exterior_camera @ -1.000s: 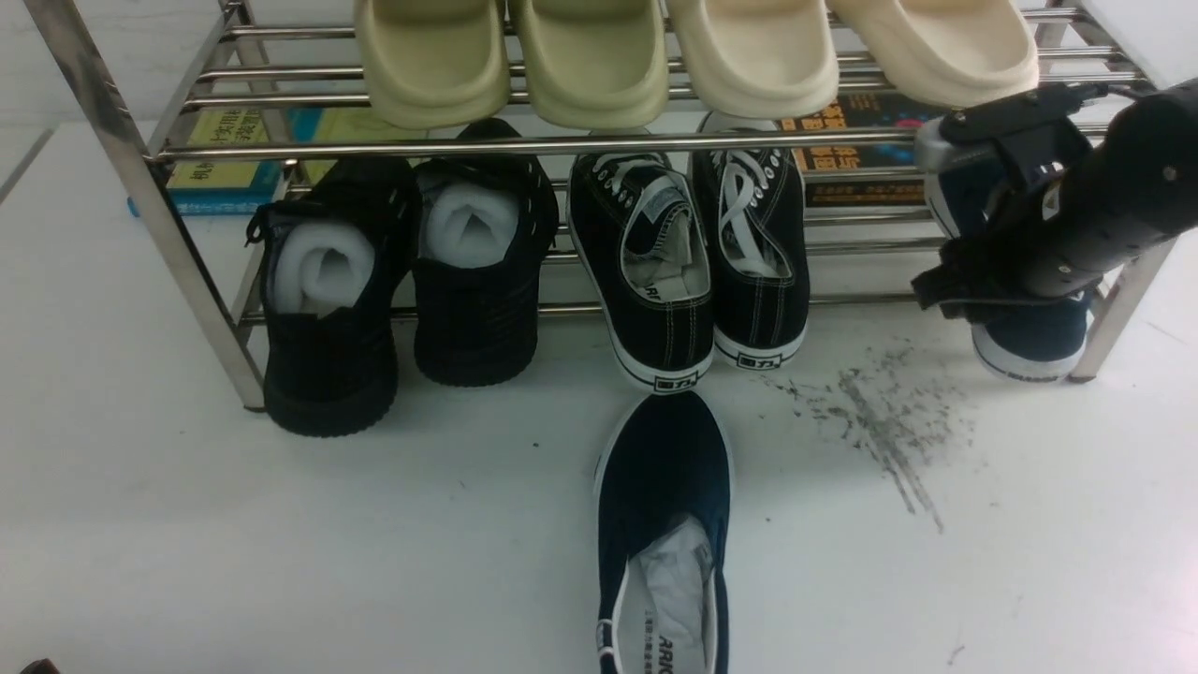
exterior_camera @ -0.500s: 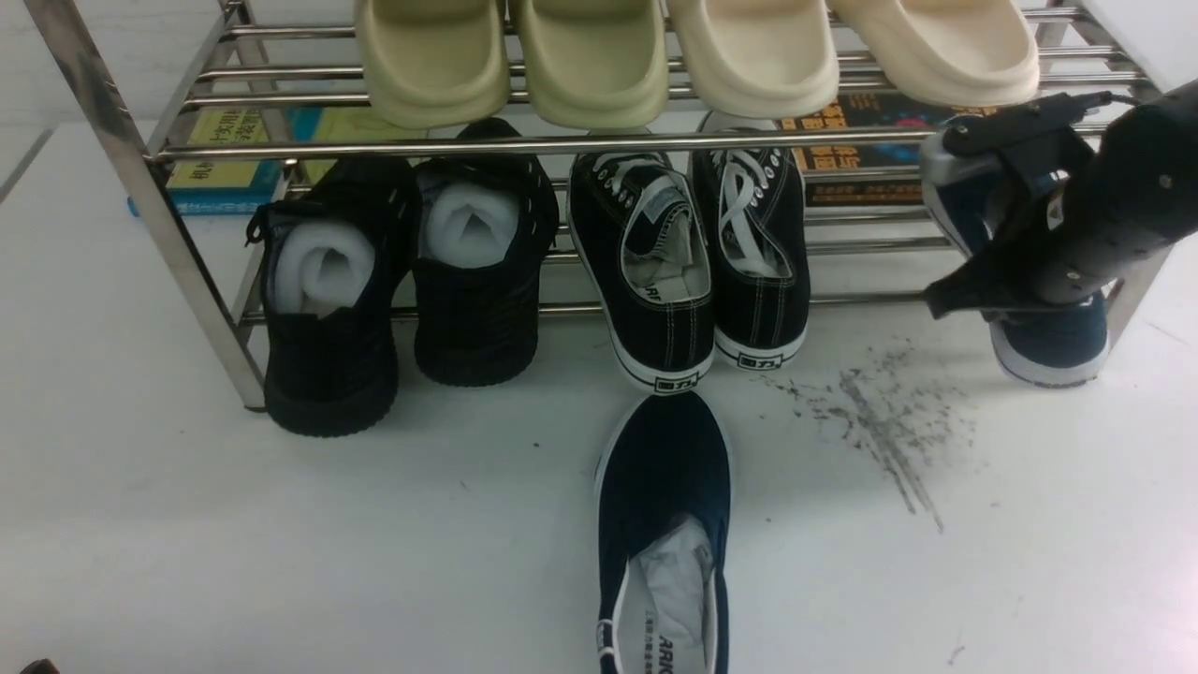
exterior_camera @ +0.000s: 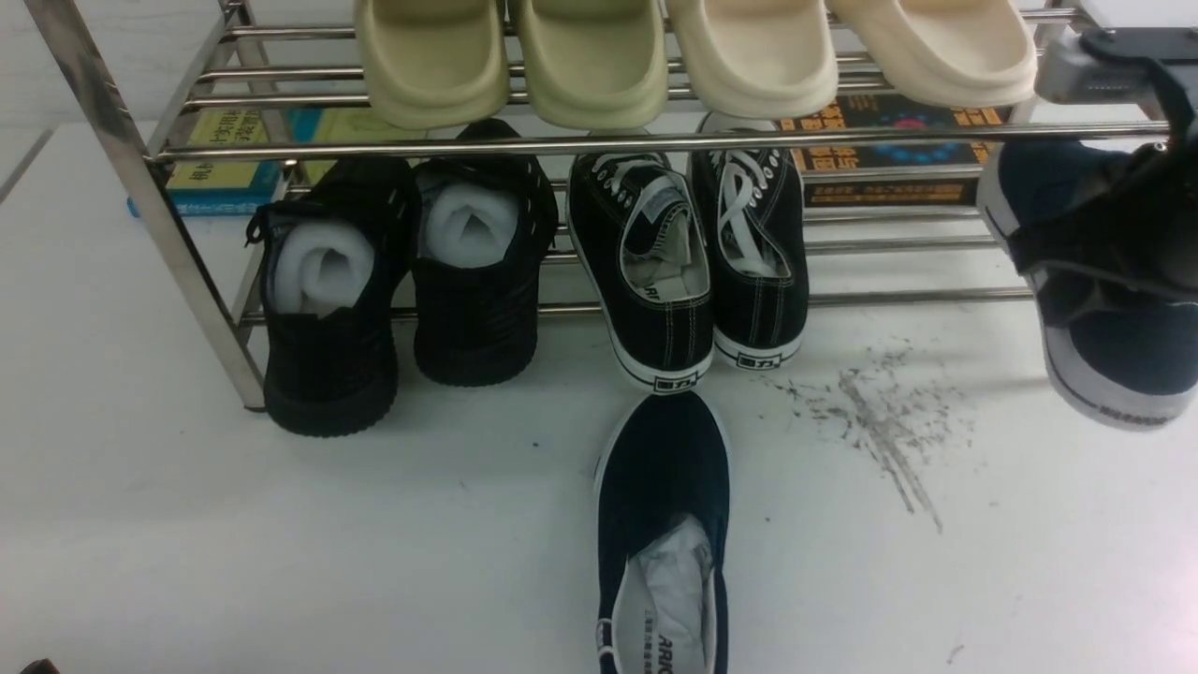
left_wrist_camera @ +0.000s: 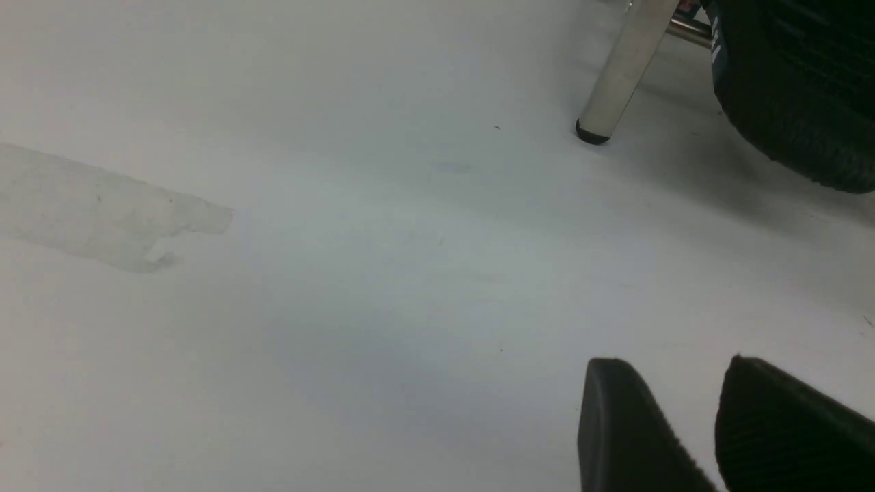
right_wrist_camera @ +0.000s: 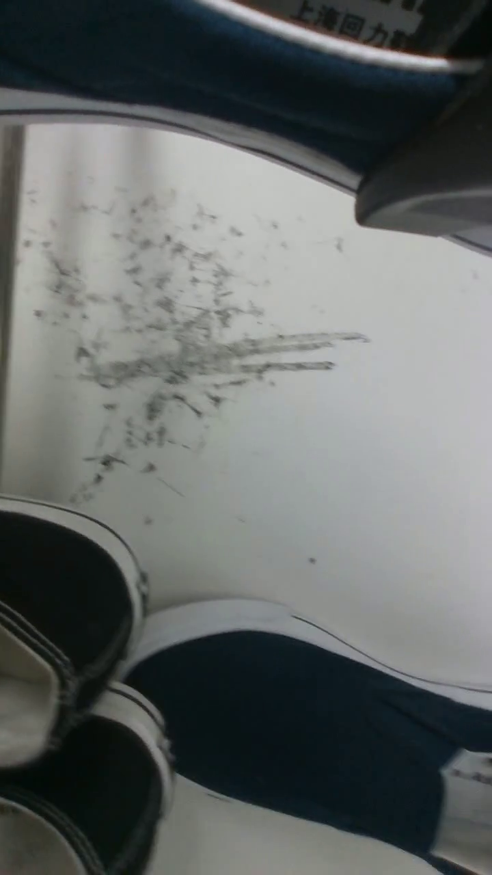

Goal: Take the shoes off the shelf with your hand on the white table.

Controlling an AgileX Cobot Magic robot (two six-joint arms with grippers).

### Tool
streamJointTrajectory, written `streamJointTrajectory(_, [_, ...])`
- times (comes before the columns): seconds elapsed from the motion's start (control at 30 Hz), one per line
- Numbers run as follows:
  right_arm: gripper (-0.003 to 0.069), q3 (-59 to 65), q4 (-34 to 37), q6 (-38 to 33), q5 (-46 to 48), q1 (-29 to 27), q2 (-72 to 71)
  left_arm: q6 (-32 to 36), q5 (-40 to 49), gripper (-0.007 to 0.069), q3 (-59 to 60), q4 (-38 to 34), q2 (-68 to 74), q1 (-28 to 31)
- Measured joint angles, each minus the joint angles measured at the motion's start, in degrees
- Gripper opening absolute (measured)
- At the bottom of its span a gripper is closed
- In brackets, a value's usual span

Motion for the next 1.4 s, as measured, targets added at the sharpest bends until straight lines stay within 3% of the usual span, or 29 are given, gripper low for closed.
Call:
streamJointTrajectory(0.27, [0.0027,2.6,7.8,-4.2,10.7,1.3,-3.9,0.0,0.0,0.0242,0.0,0.0,0.0,0.0])
streamJointTrajectory(0.37, [0.0027,6.2,9.8,-4.5,10.1,5.0,-6.9,0.0,0.0,0.0242,0.0,0.0,0.0,0.0])
streamJointTrajectory(0.6, [0.0027,17.9,11.9,1.0,1.2,20.2,-12.5,0.0,0.0,0.0242,0.0,0.0,0.0,0.0])
streamJointTrajectory(0.83, [0.0027,21.0,11.7,3.4,-6.8,28.9,-8.4,0.0,0.0,0.0242,0.0,0.0,0.0,0.0])
streamJointTrajectory(1.07, [0.0028,21.0,10.7,4.2,-9.8,30.4,-3.0,0.0,0.0,0.0242,0.0,0.0,0.0,0.0])
streamJointTrajectory(1.4, [0.003,21.0,7.9,7.2,-11.1,30.3,-6.4,0.0,0.0,0.0242,0.0,0.0,0.0,0.0])
